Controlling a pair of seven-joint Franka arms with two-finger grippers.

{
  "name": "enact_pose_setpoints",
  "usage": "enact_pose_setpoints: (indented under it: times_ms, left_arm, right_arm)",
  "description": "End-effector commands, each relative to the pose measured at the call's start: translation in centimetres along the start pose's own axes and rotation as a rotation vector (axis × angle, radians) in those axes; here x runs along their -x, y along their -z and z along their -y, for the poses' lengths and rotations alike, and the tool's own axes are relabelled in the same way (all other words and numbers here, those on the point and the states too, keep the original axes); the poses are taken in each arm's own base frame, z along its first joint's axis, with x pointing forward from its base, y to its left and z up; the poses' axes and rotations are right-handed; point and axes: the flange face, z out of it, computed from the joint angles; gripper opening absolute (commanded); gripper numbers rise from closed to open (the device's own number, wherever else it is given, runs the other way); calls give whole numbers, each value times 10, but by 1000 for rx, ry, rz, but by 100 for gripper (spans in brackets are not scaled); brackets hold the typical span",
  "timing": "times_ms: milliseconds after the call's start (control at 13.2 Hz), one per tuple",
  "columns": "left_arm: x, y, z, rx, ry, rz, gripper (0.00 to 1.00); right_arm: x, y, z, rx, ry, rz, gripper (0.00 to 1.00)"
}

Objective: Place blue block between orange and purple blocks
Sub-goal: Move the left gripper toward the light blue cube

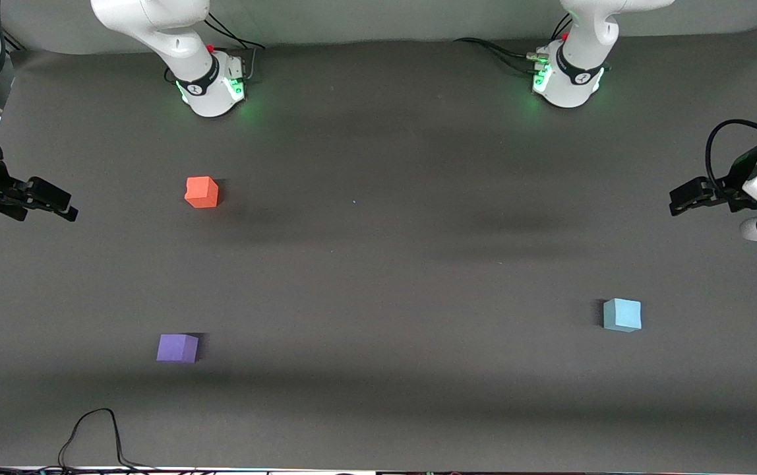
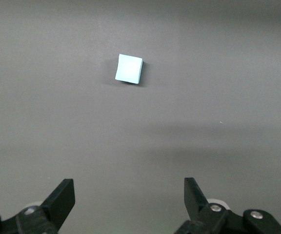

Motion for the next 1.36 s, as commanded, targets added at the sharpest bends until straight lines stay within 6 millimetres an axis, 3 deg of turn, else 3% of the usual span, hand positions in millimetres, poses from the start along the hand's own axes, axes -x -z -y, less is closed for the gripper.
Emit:
enact_pose_setpoints:
  times_ms: [0, 455, 834, 986, 1289]
  left_arm:
    - [5, 6, -3, 6, 6, 0, 100]
    - [-4, 2, 11, 11, -29, -21, 100]
    - [-31, -26, 19, 12, -49, -50, 100]
    - [-46, -55, 31, 14, -31, -29, 100]
    - [-81, -135, 35, 18, -36, -11, 100]
  right_arm:
    - [2, 2, -2, -16, 3, -13, 100]
    - [2, 1, -3, -16, 3, -10, 100]
    - [1, 0, -9, -17, -11, -7, 100]
    - [1, 0, -10, -17, -11, -4, 100]
    - [2, -1, -10, -17, -13, -3, 100]
